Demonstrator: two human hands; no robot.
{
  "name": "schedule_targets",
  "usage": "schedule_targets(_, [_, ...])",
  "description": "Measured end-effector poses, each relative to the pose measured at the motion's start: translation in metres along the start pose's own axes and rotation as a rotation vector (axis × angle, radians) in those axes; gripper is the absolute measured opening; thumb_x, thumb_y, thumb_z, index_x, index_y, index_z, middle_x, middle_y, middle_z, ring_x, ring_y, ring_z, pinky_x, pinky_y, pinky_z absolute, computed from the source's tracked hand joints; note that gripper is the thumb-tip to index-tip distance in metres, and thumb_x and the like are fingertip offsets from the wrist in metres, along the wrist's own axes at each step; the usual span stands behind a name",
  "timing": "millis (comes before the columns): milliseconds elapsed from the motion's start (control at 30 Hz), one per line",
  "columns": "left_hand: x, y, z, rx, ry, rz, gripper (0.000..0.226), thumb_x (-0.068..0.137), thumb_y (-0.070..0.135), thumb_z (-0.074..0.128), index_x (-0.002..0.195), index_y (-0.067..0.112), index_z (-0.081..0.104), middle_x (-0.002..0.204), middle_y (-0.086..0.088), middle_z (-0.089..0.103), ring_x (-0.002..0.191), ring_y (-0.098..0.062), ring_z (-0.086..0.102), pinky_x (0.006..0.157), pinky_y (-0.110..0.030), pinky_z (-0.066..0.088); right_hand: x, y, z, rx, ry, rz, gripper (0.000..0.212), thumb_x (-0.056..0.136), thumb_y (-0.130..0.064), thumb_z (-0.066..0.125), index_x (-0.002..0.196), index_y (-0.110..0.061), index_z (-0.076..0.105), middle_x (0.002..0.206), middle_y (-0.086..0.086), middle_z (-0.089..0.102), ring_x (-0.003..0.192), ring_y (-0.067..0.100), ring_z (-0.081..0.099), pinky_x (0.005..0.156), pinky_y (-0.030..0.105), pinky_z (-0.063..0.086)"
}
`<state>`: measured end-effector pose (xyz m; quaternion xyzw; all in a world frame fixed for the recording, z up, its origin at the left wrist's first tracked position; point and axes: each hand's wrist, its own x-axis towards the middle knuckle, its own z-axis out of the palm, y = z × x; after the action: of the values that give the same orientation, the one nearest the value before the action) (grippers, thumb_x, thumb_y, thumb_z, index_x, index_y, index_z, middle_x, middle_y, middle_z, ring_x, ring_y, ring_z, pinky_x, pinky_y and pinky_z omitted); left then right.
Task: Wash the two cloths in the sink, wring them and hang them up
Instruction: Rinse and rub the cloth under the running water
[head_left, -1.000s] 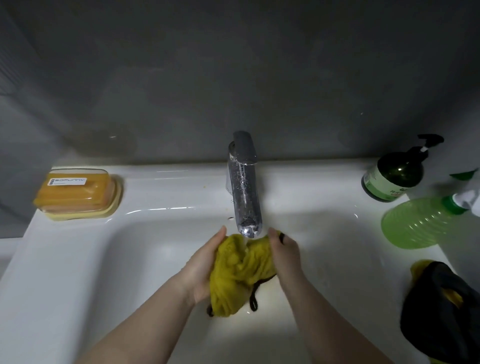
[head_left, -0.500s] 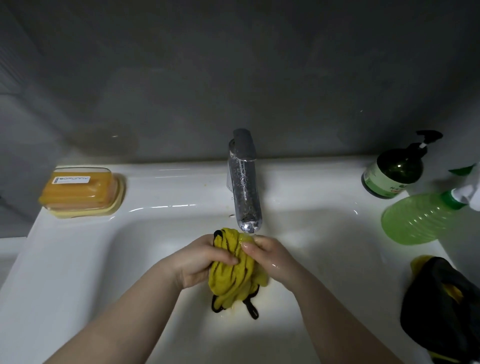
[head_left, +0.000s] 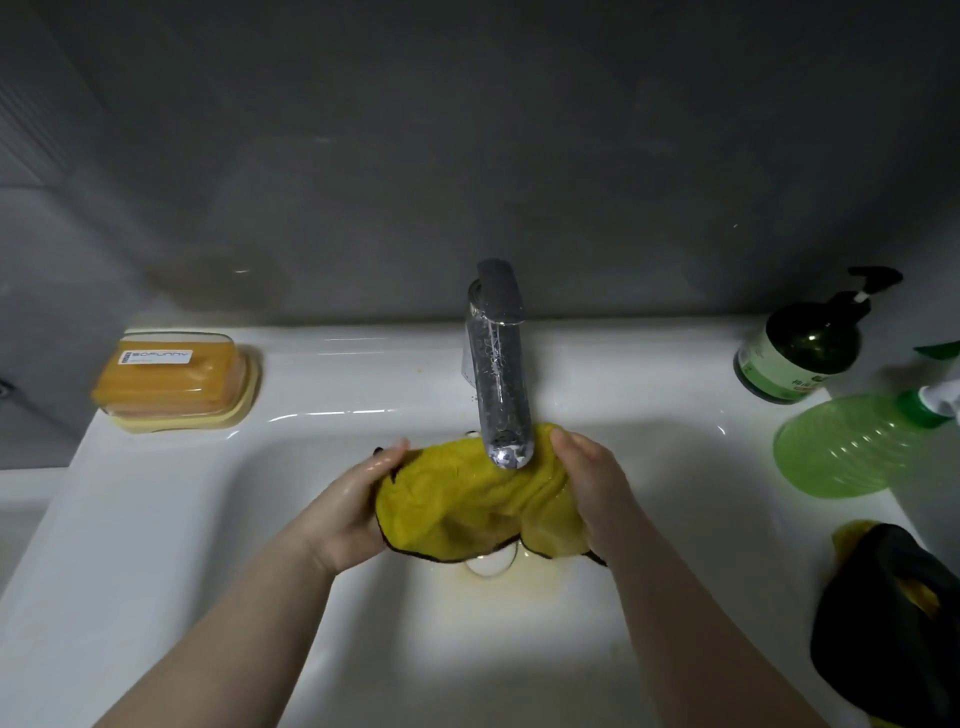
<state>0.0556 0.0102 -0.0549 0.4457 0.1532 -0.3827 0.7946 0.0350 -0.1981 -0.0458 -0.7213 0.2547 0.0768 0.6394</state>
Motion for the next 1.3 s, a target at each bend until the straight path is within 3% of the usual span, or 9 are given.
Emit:
schedule_targets(100, [0.0, -0.002, 0.003, -0.338, -0.148, 0.156, 0.068, 0.025, 0.036, 0.092, 0.083, 0.006, 0.074, 0.088, -0.016, 0.075, 0.077, -0.03, 0.073, 0.06, -0.044, 0.059, -0.002, 0.0, -0.002, 0.28, -0.103, 0.184, 0.035, 0.093, -0.029, 0.043, 0.11, -0.004, 0.062, 0.105, 0.019, 0.066, 0.097, 0.032, 0.062, 0.087, 0.042, 0.051])
schedule_targets(167, [0.003, -0.012, 0.013, -0.31, -0.208, 0.173, 0.074, 0.021, 0.036, 0.093, 0.087, 0.008, 0.075, 0.092, -0.014, 0.075, 0.081, -0.027, 0.072, 0.066, -0.041, 0.06, -0.003, 0.0, 0.003, 0.435, -0.149, 0.27, 0.034, 0.093, -0.03, 0.043, 0.103, -0.006, 0.064, 0.095, 0.017, 0.069, 0.088, 0.03, 0.065, 0.079, 0.039, 0.052])
schedule_targets(367, [0.011, -0.044, 0.025, 0.058, 0.046, 0.058, 0.045, 0.079, -0.003, 0.056, 0.123, 0.006, 0.05, 0.094, -0.011, 0.072, 0.079, -0.024, 0.071, 0.062, -0.031, 0.06, -0.005, 0.004, 0.017, 0.578, -0.263, 0.397, 0.045, 0.093, -0.032, 0.04, 0.077, -0.008, 0.075, 0.069, 0.014, 0.073, 0.065, 0.026, 0.069, 0.063, 0.036, 0.057])
schedule_targets(533, [0.018, -0.029, 0.001, 0.036, 0.397, 0.117, 0.022, 0.091, 0.025, 0.049, 0.093, 0.005, 0.059, 0.074, -0.009, 0.071, 0.066, -0.021, 0.068, 0.054, -0.034, 0.056, -0.003, 0.008, 0.004, 0.481, -0.129, 0.369, 0.036, 0.092, -0.035, 0.042, 0.094, -0.007, 0.065, 0.093, 0.015, 0.065, 0.086, 0.031, 0.06, 0.082, 0.042, 0.047])
schedule_targets(667, [0.019, -0.021, 0.011, 0.029, 0.375, 0.036, 0.039, 0.092, 0.044, 0.041, 0.08, 0.011, 0.058, 0.06, -0.005, 0.073, 0.054, -0.018, 0.07, 0.052, -0.032, 0.053, -0.004, 0.009, 0.008, 0.318, 0.03, 0.27, 0.029, 0.09, -0.032, 0.049, 0.077, -0.011, 0.064, 0.07, 0.008, 0.067, 0.066, 0.023, 0.063, 0.064, 0.031, 0.052])
schedule_targets(867, [0.033, -0.028, 0.062, 0.112, 0.345, 0.113, 0.044, 0.093, 0.043, 0.04, 0.072, 0.01, 0.061, 0.05, 0.001, 0.066, 0.048, -0.011, 0.063, 0.044, -0.016, 0.047, -0.031, 0.024, 0.06, -0.269, 0.107, -0.101, 0.035, 0.074, -0.054, 0.038, 0.066, -0.023, 0.052, 0.075, 0.007, 0.066, 0.076, 0.029, 0.06, 0.073, 0.037, 0.047])
schedule_targets(967, [0.035, -0.031, 0.073, 0.179, 0.414, 0.182, 0.045, 0.093, 0.04, 0.042, 0.058, 0.014, 0.054, 0.035, 0.007, 0.055, 0.033, -0.006, 0.052, 0.038, -0.014, 0.038, -0.024, 0.017, 0.063, -0.227, 0.213, -0.102, 0.038, 0.089, -0.039, 0.039, 0.058, -0.018, 0.047, 0.073, 0.016, 0.06, 0.072, 0.029, 0.055, 0.063, 0.032, 0.037])
schedule_targets(1133, [0.035, -0.014, 0.064, 0.012, 0.452, 0.206, 0.045, 0.096, 0.034, 0.036, 0.061, 0.009, 0.05, 0.062, -0.011, 0.057, 0.06, -0.025, 0.056, 0.067, -0.034, 0.053, -0.039, 0.019, 0.083, -0.302, 0.187, -0.218, 0.046, 0.09, -0.041, 0.032, 0.083, -0.01, 0.064, 0.088, 0.019, 0.068, 0.084, 0.033, 0.06, 0.069, 0.036, 0.042])
schedule_targets(1300, [0.03, -0.021, 0.069, 0.051, 0.431, 0.155, 0.043, 0.095, 0.032, 0.04, 0.059, 0.012, 0.055, 0.037, 0.002, 0.06, 0.035, -0.009, 0.059, 0.037, -0.014, 0.046, -0.021, 0.013, 0.073, -0.124, 0.217, -0.078, 0.035, 0.093, -0.022, 0.04, 0.059, -0.017, 0.048, 0.073, 0.013, 0.056, 0.076, 0.03, 0.057, 0.068, 0.034, 0.042])
